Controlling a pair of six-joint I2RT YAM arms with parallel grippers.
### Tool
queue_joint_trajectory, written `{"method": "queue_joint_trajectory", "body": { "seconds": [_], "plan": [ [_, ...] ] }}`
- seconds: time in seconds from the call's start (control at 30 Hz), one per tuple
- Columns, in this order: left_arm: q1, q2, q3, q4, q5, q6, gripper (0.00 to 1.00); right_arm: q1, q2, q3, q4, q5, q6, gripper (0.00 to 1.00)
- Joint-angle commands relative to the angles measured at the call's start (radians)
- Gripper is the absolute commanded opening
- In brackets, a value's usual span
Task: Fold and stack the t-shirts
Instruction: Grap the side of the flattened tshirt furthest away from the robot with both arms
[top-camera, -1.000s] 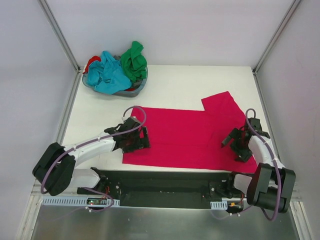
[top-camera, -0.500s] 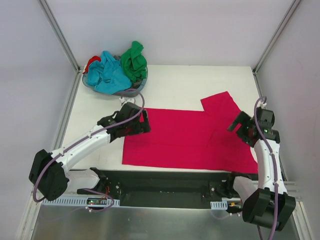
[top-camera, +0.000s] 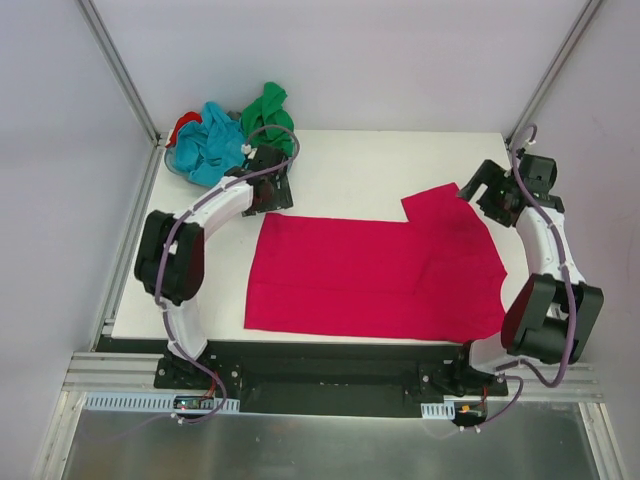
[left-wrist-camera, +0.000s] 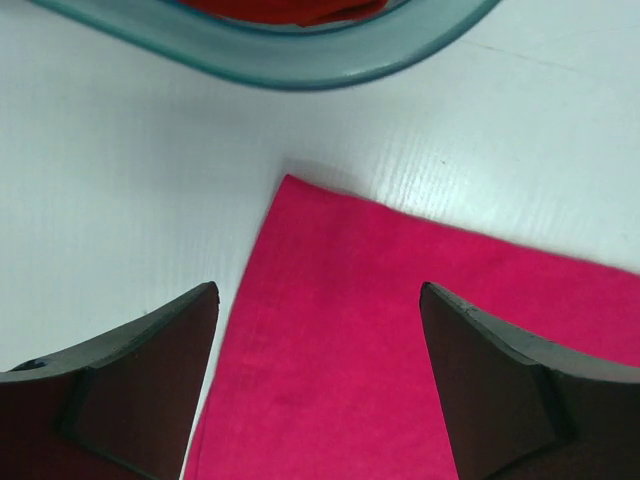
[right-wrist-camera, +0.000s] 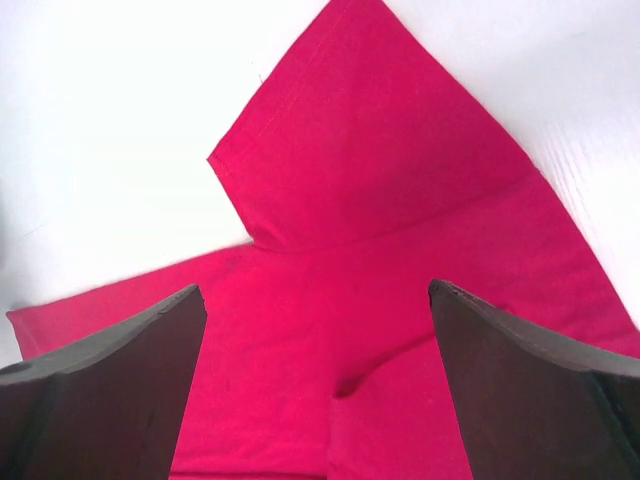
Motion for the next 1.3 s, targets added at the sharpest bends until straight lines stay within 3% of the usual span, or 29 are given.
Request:
{"method": "queue_joint_trajectory", "body": {
  "seconds": [0.0,0.13,0.43,0.73,1.1,1.2,1.27],
  "plan": [
    [0.026,0.091,0.105,-0.051,-0.013,0.001,0.78,-0.008,0.096,0.088,0.081,-0.089,-0.025,0.96],
    [0.071,0.146,0.123,-0.05,-0.036,-0.114,0.74,-0.008,0.136,0.088,0.087,-0.091,-0.009,0.96],
    [0.077,0.249,0.151,-0.039,-0.039,-0.217,0.56,-0.011,0.14,0.037,0.129,-0.075,-0.001,0.96],
    [0.077,0.246,0.139,-0.039,-0.016,-0.225,0.51,-0.012,0.165,0.02,0.15,-0.089,0.031,0.96],
    [0.076,0.226,0.099,-0.045,0.089,-0.232,0.37,-0.012,0.145,0.033,0.153,-0.093,0.045,0.96],
    [0.074,0.218,0.082,-0.048,0.104,-0.231,0.27,-0.014,0.136,0.03,0.153,-0.089,0.048,0.96],
    [0.074,0.221,0.076,-0.052,0.112,-0.228,0.16,-0.014,0.133,0.031,0.15,-0.084,0.05,0.96]
  ]
}}
